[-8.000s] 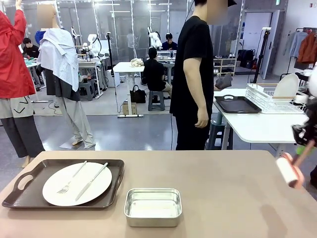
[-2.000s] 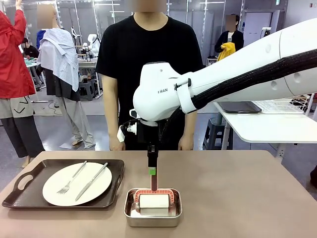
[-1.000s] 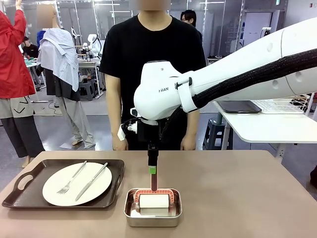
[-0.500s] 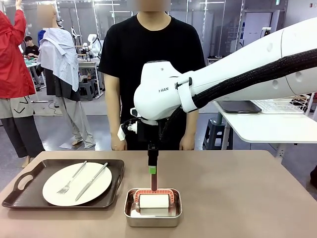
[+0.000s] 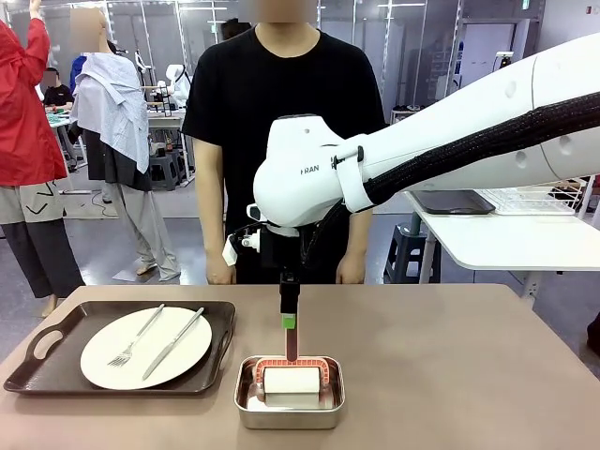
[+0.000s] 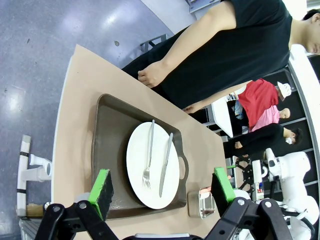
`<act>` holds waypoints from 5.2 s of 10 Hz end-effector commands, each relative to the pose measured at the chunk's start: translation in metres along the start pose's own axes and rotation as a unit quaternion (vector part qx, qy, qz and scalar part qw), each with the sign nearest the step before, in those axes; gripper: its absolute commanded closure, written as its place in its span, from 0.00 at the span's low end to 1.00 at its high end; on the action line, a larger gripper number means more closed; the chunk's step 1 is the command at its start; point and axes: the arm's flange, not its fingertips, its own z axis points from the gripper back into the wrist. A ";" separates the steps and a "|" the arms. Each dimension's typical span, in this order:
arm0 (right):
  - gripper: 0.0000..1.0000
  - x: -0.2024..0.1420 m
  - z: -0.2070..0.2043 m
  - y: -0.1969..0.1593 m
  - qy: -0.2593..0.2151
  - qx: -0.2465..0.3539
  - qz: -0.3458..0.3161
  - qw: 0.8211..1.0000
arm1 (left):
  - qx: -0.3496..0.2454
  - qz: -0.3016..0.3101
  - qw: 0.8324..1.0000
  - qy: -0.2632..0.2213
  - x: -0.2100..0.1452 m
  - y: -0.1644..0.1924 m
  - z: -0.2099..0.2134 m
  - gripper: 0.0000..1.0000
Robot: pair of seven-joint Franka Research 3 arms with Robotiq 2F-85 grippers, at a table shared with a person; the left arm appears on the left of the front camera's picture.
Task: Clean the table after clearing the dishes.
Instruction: When the right (or left) Handle tray is removed, use the right hand (or left hand) to clean the right (or left) side of the table with the Lint Roller.
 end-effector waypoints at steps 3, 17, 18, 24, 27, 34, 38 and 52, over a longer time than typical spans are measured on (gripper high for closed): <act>0.00 -0.155 0.073 -0.065 -0.262 0.157 -0.328 0.894 | -0.007 -0.001 1.000 -0.001 0.001 -0.001 0.003 0.00; 0.00 -0.665 -0.042 0.118 -0.534 0.298 -0.695 0.378 | -0.007 -0.001 1.000 -0.001 0.001 -0.001 0.003 0.00; 0.00 -0.665 -0.042 0.118 -0.534 0.298 -0.695 0.378 | -0.007 -0.001 1.000 -0.001 0.001 -0.001 0.003 0.00; 0.00 -0.665 -0.042 0.118 -0.534 0.298 -0.695 0.378 | -0.007 -0.001 1.000 -0.001 0.001 -0.001 0.003 0.00; 0.00 -0.665 -0.042 0.118 -0.534 0.298 -0.695 0.378 | -0.007 -0.001 1.000 -0.001 0.001 -0.001 0.003 0.00; 0.00 -0.665 -0.042 0.118 -0.534 0.298 -0.695 0.378 | -0.007 -0.001 1.000 -0.001 0.001 -0.001 0.003 0.00; 0.00 -0.665 -0.042 0.118 -0.534 0.298 -0.695 0.378 | -0.007 -0.001 1.000 -0.001 0.001 -0.001 0.003 0.00; 0.00 -0.665 -0.042 0.118 -0.534 0.298 -0.695 0.378 | 0.038 -0.375 0.905 0.196 0.028 -0.295 -0.191 0.00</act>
